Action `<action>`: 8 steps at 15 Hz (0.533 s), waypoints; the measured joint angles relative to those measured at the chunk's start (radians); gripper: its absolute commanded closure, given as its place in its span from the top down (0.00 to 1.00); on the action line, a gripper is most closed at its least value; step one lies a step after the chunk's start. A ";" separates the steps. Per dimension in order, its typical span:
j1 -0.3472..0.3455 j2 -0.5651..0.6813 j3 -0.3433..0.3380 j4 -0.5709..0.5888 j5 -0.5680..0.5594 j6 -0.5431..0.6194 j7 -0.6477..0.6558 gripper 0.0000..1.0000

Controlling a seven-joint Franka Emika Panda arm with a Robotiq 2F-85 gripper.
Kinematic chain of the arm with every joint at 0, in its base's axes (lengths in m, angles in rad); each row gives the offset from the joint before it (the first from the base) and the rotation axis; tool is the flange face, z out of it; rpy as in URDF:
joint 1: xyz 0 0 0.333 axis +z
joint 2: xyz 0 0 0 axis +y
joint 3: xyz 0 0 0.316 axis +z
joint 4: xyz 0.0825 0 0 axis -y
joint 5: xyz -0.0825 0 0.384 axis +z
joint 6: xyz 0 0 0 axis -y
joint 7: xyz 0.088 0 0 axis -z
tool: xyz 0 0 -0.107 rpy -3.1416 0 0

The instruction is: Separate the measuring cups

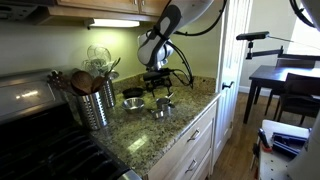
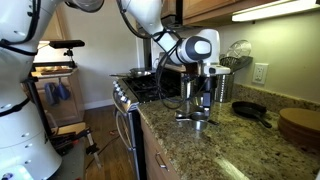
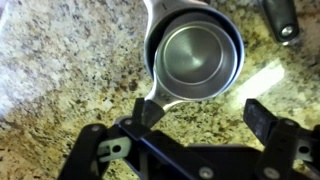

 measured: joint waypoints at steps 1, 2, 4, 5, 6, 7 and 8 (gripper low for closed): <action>0.000 0.000 -0.008 -0.005 0.000 0.000 0.046 1.00; 0.000 0.000 -0.016 -0.010 -0.002 0.000 0.094 1.00; 0.002 0.000 -0.029 -0.019 -0.012 0.000 0.196 1.00; 0.003 0.000 -0.035 -0.023 -0.015 0.000 0.246 1.00; 0.003 0.000 -0.039 -0.028 -0.019 -0.001 0.290 1.00; 0.003 0.000 -0.043 -0.032 -0.023 -0.001 0.331 1.00; 0.003 0.000 -0.047 -0.035 -0.028 -0.001 0.371 1.00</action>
